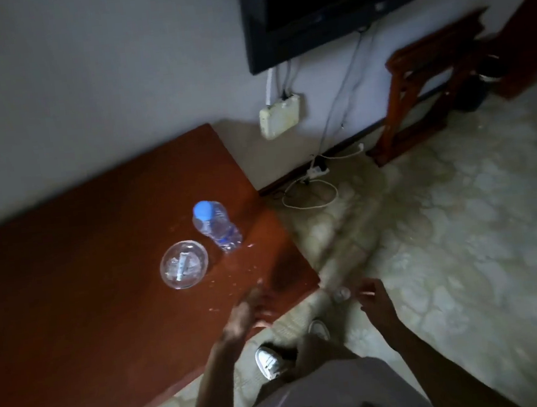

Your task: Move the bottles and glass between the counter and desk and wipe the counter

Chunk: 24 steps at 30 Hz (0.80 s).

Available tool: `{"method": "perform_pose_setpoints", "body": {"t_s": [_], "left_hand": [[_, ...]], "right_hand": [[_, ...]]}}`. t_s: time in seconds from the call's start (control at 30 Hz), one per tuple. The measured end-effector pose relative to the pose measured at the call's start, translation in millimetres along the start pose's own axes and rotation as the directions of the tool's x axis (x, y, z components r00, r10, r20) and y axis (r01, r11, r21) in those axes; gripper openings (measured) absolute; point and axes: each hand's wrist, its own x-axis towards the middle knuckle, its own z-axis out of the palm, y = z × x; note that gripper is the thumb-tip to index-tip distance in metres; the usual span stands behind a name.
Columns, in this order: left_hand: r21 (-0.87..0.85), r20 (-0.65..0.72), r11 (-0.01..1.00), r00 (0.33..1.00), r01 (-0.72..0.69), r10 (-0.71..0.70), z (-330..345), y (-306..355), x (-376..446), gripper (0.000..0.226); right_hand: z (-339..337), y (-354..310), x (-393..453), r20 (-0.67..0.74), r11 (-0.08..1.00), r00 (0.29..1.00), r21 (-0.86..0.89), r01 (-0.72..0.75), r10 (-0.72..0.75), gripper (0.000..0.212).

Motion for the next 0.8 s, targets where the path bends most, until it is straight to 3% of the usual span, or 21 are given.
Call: {"method": "perform_pose_setpoints", "body": {"t_s": [0.13,0.3,0.4,0.5,0.6,0.8], "left_hand": [[0.266,0.303,0.955,0.929,0.131,-0.212,97,11,26,0.034],[0.509,0.362,0.861,0.902,0.021,-0.236,219,30,71,0.034],[0.588,0.347,0.807,0.918,-0.052,-0.193,277,33,104,0.039],[0.708,0.309,0.705,0.916,-0.040,-0.258,324,23,131,0.041],[0.746,0.190,0.661,0.923,0.086,-0.334,364,9,157,0.033],[0.670,0.008,0.700,0.941,0.247,-0.339,404,22,173,0.024]], "right_hand": [[-63,58,-18,-0.064,0.962,0.960,-0.013,-0.273,0.271,0.032],[-135,127,-44,-0.128,0.838,0.838,0.228,-0.495,0.530,0.024],[-170,170,-58,-0.169,0.753,0.755,0.356,-0.553,0.634,0.017],[-215,201,-49,-0.214,0.711,0.696,0.405,-0.575,0.685,0.009],[-280,214,-11,-0.203,0.713,0.709,0.428,-0.556,0.675,0.014],[-408,159,63,-0.159,0.740,0.795,0.504,-0.445,0.586,0.009]]}}
